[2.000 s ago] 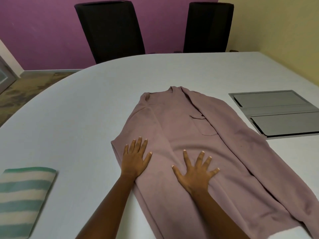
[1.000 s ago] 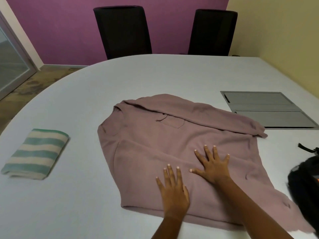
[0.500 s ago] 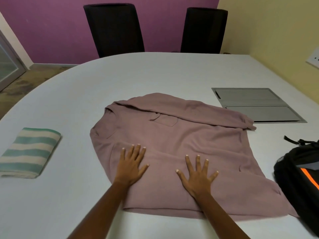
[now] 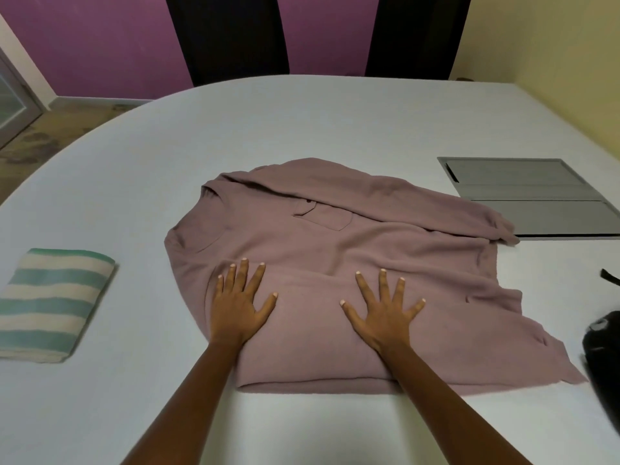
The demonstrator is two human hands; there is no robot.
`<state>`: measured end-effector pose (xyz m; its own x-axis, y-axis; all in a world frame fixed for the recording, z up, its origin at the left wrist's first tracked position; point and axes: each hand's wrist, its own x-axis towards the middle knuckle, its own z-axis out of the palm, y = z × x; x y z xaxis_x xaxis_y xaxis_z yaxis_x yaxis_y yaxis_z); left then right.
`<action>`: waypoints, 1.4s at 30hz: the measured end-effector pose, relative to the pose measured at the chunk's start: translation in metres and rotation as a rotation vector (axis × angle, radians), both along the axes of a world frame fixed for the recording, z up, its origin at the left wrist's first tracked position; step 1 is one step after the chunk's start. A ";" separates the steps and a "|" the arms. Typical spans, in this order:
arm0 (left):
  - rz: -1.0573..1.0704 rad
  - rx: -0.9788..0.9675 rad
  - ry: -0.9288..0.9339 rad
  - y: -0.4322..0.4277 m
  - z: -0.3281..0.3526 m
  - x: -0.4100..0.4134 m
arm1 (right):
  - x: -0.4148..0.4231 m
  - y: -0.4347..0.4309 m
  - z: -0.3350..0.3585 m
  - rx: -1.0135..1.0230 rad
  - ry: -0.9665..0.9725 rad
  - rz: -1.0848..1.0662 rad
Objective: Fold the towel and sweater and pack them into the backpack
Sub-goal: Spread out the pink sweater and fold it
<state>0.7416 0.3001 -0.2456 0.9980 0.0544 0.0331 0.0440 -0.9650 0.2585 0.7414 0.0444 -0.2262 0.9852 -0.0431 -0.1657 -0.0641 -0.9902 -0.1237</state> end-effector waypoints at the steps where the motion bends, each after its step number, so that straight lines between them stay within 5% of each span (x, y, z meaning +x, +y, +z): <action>1: 0.021 -0.003 -0.005 0.004 0.000 0.002 | 0.008 0.004 -0.001 0.007 -0.008 0.018; 12: 0.170 0.015 0.025 0.008 0.000 -0.007 | 0.028 0.011 -0.006 -0.008 -0.034 0.136; 42: 0.135 0.051 0.160 -0.045 0.012 -0.133 | -0.130 -0.073 0.000 -0.004 -0.029 -0.016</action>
<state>0.6083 0.2554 -0.2337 0.9745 0.1899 -0.1194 0.2101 -0.9593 0.1887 0.6115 -0.0289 -0.2264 0.9888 -0.0598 -0.1371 -0.0767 -0.9896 -0.1214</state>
